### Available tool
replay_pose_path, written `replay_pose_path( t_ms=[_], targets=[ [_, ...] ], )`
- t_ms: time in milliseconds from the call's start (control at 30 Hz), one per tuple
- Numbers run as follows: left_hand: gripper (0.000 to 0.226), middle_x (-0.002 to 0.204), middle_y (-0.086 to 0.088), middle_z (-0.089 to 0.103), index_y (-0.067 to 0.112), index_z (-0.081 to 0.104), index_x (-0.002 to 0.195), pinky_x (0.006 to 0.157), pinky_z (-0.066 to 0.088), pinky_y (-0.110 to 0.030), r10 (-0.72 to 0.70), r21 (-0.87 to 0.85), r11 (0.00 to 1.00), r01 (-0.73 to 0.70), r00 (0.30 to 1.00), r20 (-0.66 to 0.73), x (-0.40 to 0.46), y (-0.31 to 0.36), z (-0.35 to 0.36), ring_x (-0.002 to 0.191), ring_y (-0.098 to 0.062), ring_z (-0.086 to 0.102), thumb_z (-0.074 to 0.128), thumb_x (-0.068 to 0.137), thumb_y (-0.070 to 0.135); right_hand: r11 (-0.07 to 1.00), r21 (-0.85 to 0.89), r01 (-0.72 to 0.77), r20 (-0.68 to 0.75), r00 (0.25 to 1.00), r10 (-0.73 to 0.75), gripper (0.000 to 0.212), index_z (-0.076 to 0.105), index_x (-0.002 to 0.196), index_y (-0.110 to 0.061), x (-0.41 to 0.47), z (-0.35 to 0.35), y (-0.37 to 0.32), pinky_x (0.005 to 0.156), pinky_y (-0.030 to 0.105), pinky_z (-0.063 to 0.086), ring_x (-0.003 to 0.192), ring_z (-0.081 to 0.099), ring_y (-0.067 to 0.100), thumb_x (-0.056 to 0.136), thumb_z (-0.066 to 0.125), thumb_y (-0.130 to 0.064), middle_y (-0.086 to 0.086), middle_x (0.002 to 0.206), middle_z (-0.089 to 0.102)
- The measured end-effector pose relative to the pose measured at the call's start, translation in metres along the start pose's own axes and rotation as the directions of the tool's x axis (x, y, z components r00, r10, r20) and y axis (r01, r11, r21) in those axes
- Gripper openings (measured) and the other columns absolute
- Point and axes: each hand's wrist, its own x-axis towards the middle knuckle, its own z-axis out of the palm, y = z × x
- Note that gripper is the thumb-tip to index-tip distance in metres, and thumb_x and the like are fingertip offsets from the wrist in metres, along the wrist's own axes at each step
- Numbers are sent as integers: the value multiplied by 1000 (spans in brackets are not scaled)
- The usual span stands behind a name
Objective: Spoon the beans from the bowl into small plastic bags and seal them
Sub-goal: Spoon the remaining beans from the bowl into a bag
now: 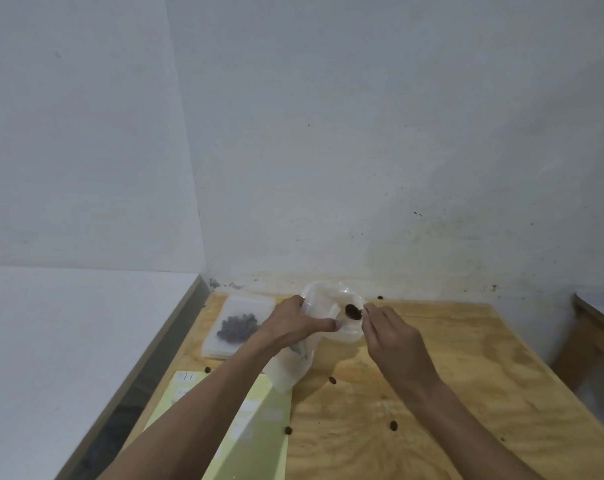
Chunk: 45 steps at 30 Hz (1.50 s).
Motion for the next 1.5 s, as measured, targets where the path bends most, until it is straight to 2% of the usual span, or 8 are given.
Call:
replay_pose_path(
  t_ms=[167, 300, 400, 567, 800, 1067, 1233, 1500],
  targets=[
    [49, 73, 6, 55, 16, 58, 82, 61, 39, -29, 59, -14, 998, -59, 998, 26, 10, 13, -2, 63, -13, 53, 87, 64, 52, 899, 250, -359, -84, 917, 389, 20, 69, 77, -2, -6, 10, -16, 50, 16, 44, 55, 59, 19, 72, 80, 14, 6, 67, 63],
    [63, 73, -2, 48, 11, 55, 77, 63, 34, -35, 107, 0, 994, -107, 991, 80, 24, 46, -4, 64, -19, 48, 85, 53, 62, 588, 445, -675, -96, 617, 781, 42, 47, 54, -10, 14, 1, -28, 48, 29, 24, 44, 34, 8, 95, 55, -1, -7, 46, 38],
    [62, 69, 1, 37, 18, 42, 69, 63, 27, -35, 85, 23, 996, -89, 988, 129, 33, 69, -4, 60, -18, 38, 86, 55, 61, 292, 541, -788, 43, 373, 927, 41, 59, 53, 0, 26, 0, -25, 52, 33, 51, 49, 55, 21, 94, 57, -7, 5, 49, 56],
    [55, 67, 4, 37, 20, 42, 66, 58, 26, -28, 69, 31, 997, -76, 980, 187, 32, 65, -6, 56, -14, 38, 86, 65, 53, 44, 615, -787, 213, 219, 952, 37, 67, 54, -3, 29, 7, -15, 68, 46, 63, 57, 72, 28, 90, 61, -11, 9, 56, 70],
    [61, 100, -9, 76, 13, 76, 97, 94, 56, -45, 90, 25, 995, -96, 977, 193, 23, 45, -15, 95, -26, 74, 86, 57, 58, -134, 679, -722, 335, 143, 931, 30, 68, 67, 1, 30, 5, -18, 73, 40, 64, 55, 74, 20, 95, 59, -6, 2, 52, 69],
    [69, 98, -9, 73, 9, 70, 109, 75, 47, -33, 77, -34, 997, -74, 992, 101, 9, 14, -21, 92, -27, 70, 88, 61, 55, -122, 736, -665, 326, 191, 926, 31, 65, 61, -2, 31, -16, -7, 46, 24, 51, 49, 71, 16, 90, 57, -1, 8, 57, 72],
    [40, 82, 2, 66, 17, 65, 89, 67, 45, -28, 64, 64, 995, -70, 994, 86, 7, 7, -15, 74, -14, 62, 86, 71, 46, -117, 770, -628, 303, 198, 932, 30, 66, 61, 1, 30, -29, -2, 62, 34, 62, 51, 72, 21, 90, 57, 2, 7, 53, 70],
    [53, 80, 4, 63, 15, 64, 89, 56, 39, -19, 91, 186, 977, -101, 994, 62, 9, -6, 3, 69, -13, 60, 84, 61, 55, -131, 801, -584, 292, 190, 937, 29, 64, 62, 2, 29, -37, -4, 56, 25, 61, 52, 71, 19, 90, 55, 3, 15, 64, 71]
  ],
)
